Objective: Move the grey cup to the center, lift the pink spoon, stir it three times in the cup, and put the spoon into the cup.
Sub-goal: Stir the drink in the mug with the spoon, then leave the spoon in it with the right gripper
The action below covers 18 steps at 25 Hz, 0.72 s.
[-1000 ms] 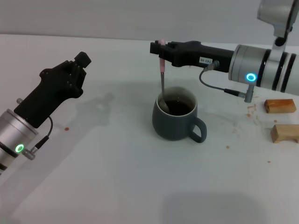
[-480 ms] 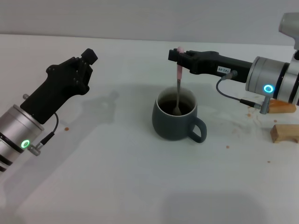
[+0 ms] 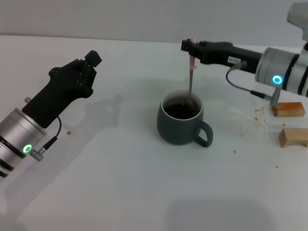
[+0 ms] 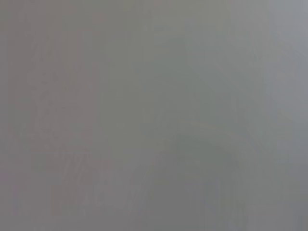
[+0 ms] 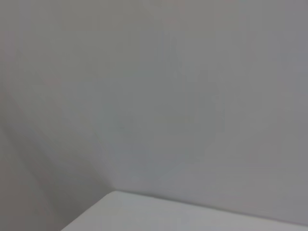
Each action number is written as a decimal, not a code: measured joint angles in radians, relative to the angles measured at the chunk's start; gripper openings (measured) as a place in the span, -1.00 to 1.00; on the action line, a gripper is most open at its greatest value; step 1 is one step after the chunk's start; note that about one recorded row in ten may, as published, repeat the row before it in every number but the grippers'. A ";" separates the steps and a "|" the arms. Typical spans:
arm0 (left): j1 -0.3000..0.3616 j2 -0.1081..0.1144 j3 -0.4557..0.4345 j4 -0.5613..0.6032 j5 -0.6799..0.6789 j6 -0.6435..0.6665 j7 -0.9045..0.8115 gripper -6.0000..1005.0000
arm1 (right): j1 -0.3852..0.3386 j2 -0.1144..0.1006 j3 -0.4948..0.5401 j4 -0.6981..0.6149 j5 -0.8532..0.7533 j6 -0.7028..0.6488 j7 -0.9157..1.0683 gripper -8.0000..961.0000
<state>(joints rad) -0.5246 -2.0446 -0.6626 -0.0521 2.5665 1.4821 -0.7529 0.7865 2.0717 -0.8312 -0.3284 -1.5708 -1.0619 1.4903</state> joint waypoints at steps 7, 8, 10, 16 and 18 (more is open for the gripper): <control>0.000 0.000 -0.005 0.000 -0.003 -0.001 0.000 -0.99 | 0.058 0.002 -0.011 -0.001 0.007 0.036 -0.003 -0.80; 0.000 0.001 -0.005 0.000 -0.005 -0.002 0.000 -0.99 | 0.068 0.002 -0.012 0.001 0.007 0.039 -0.004 -0.80; -0.001 0.001 -0.005 0.000 -0.006 -0.002 0.000 -0.99 | 0.081 0.003 -0.014 0.005 0.008 0.042 -0.005 -0.80; -0.001 0.003 -0.005 0.005 -0.007 -0.002 0.001 -0.99 | 0.103 0.006 -0.016 0.035 0.008 0.038 -0.006 -0.80; -0.003 0.002 -0.005 0.009 -0.007 -0.002 0.002 -0.99 | 0.111 0.007 -0.018 0.054 0.008 0.036 -0.007 -0.80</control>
<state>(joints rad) -0.5280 -2.0425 -0.6673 -0.0429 2.5593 1.4802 -0.7513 0.8973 2.0789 -0.8491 -0.2744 -1.5632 -1.0263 1.4837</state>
